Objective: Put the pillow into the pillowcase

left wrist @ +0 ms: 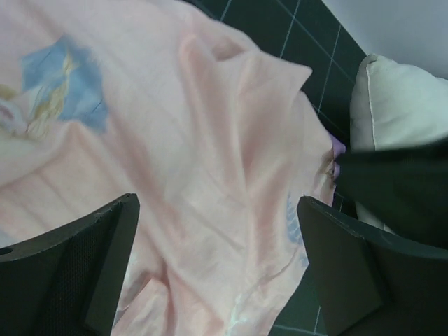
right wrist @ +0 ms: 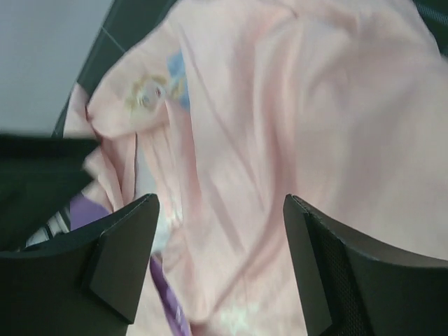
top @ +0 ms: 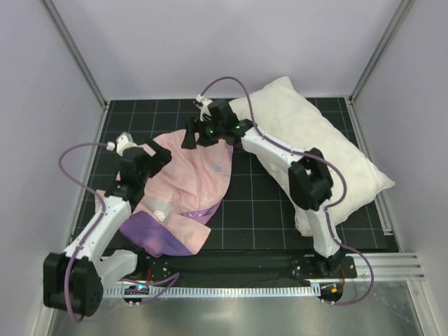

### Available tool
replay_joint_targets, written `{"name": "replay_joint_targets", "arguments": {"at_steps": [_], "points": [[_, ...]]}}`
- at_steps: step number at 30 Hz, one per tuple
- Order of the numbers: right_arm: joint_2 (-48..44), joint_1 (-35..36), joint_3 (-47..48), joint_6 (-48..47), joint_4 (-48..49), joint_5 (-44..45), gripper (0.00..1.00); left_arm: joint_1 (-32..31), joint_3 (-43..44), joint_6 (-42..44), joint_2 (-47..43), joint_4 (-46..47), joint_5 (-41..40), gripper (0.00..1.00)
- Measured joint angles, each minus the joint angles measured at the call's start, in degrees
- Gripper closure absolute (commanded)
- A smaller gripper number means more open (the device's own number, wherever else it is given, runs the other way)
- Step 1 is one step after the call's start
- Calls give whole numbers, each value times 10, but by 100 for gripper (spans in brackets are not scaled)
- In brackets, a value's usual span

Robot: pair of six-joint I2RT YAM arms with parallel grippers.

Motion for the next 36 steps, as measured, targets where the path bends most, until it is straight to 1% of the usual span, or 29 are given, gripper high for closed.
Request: {"name": "replay_joint_targets", "arguments": {"at_steps": [1, 3, 4, 6, 9, 11, 14, 15, 16, 18, 19, 21, 22, 25, 27, 30, 32, 36], "points": [[-41, 0, -57, -1, 1, 8, 21, -1, 32, 10, 30, -1, 0, 0], [-128, 0, -153, 0, -4, 20, 15, -3, 99, 27, 96, -4, 2, 0], [-173, 1, -198, 0, -2, 27, 10, -4, 131, 36, 135, -6, 5, 0], [-261, 4, -277, 0, 10, 39, 7, -8, 188, 55, 204, -15, 8, 0], [-379, 23, -379, 3, 26, 64, 7, -21, 277, 84, 320, -30, 7, 0], [-420, 52, -423, 5, 39, 81, 7, -30, 334, 95, 393, -49, 12, 0], [-438, 96, -484, 14, 54, 107, 7, -39, 419, 109, 492, -78, 19, 0], [-439, 107, -501, 18, 55, 114, 7, -41, 434, 115, 515, -83, 21, 3], [-439, 120, -520, 21, 56, 125, 7, -43, 449, 118, 536, -92, 22, 22], [-438, 147, -553, 32, 52, 145, 7, -46, 476, 127, 573, -106, 25, 46], [-435, 159, -562, 35, 51, 152, 7, -47, 490, 132, 588, -115, 28, 73], [-420, 182, -568, 40, 55, 163, 7, -47, 517, 145, 612, -137, 29, 95], [-404, 196, -566, 41, 63, 167, 8, -46, 530, 151, 621, -145, 28, 100], [-339, 237, -546, 39, 70, 174, 9, -37, 534, 150, 618, -152, 27, 100], [-297, 256, -529, 35, 75, 174, 10, -20, 527, 148, 608, -152, 28, 100], [-261, 277, -518, 31, 86, 164, 10, 17, 503, 144, 579, -150, 27, 100], [-254, 286, -515, 30, 92, 154, 10, 38, 492, 141, 563, -149, 24, 100], [-229, 297, -489, 25, 113, 124, 28, 58, 485, 128, 543, -147, 9, 100]]}}
